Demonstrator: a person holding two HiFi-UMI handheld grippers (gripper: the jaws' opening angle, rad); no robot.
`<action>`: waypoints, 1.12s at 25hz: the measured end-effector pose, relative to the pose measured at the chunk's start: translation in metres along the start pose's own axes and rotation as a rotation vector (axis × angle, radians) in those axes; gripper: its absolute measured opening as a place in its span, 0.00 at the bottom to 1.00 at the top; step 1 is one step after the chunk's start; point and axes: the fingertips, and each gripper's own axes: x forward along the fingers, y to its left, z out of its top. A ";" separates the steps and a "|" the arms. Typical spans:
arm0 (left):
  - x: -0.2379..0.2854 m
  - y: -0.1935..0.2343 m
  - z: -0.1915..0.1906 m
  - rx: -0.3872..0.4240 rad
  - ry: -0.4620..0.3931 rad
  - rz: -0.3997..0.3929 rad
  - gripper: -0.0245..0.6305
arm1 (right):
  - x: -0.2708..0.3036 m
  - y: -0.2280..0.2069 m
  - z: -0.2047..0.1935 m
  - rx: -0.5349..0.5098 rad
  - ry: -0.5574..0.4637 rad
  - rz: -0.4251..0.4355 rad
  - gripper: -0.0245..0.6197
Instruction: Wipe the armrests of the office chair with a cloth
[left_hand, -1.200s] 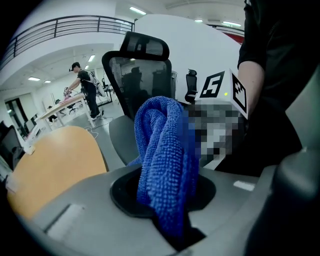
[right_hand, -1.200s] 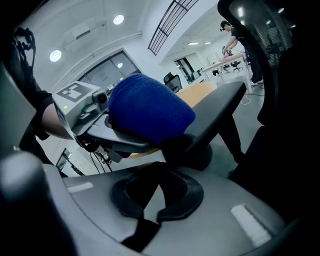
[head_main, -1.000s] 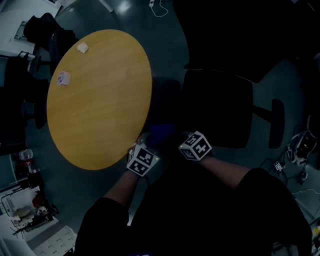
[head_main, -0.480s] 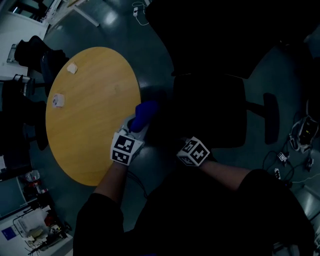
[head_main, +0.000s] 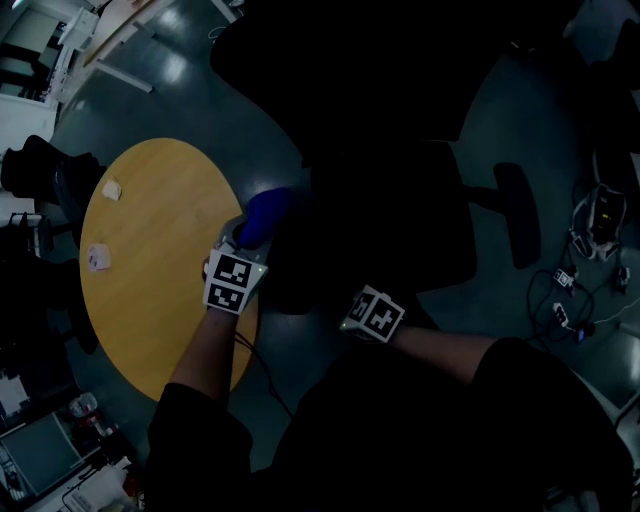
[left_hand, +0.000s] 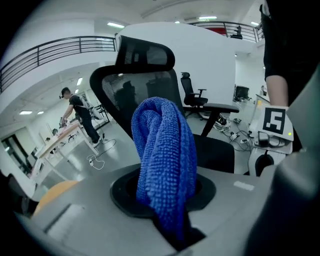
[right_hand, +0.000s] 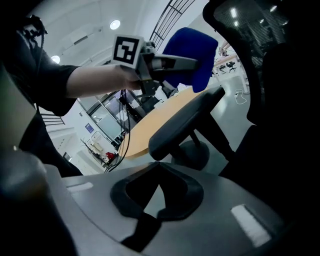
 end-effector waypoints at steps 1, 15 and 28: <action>0.008 0.000 0.002 0.028 0.015 -0.008 0.21 | 0.002 0.003 0.000 -0.012 0.005 0.017 0.05; 0.063 -0.014 -0.008 0.121 0.144 -0.123 0.21 | 0.027 0.029 -0.008 -0.039 0.067 0.183 0.05; 0.054 -0.036 -0.017 0.010 0.103 -0.144 0.21 | 0.036 0.026 -0.007 -0.013 0.079 0.166 0.05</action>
